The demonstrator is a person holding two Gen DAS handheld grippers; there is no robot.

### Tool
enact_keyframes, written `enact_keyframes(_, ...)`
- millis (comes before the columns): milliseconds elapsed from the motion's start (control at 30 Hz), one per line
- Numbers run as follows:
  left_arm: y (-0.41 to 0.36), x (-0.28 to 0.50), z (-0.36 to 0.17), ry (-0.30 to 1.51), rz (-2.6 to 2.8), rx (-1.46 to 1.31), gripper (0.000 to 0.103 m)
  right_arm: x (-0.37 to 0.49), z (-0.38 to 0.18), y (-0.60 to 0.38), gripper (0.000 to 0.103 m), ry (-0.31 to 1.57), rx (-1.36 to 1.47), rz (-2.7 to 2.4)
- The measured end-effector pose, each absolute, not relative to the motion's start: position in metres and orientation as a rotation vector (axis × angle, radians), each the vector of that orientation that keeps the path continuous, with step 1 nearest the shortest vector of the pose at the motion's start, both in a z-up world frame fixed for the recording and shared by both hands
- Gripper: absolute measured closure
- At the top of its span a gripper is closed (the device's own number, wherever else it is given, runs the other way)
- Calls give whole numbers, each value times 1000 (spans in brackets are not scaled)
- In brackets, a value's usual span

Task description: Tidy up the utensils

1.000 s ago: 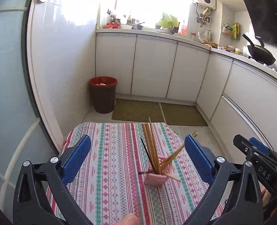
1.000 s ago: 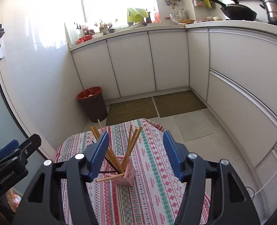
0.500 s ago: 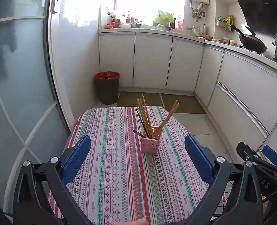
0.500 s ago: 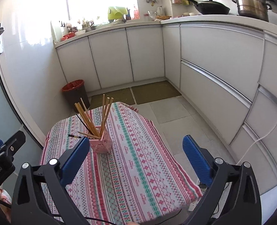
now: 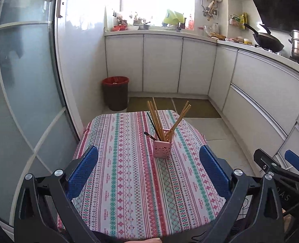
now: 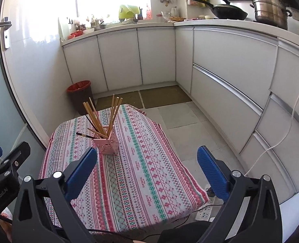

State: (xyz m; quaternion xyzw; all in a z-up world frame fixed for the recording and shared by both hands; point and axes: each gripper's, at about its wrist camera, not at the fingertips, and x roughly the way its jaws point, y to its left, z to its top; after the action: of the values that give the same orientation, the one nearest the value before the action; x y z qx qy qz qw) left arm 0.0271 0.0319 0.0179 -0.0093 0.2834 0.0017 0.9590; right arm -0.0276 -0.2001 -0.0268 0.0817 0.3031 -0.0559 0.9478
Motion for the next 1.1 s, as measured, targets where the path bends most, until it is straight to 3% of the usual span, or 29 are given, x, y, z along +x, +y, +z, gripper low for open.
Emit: enact_keyframes(1100, 30, 27, 11, 585, 11, -24, 7, -19, -32, -201, 7, 661, 196, -83)
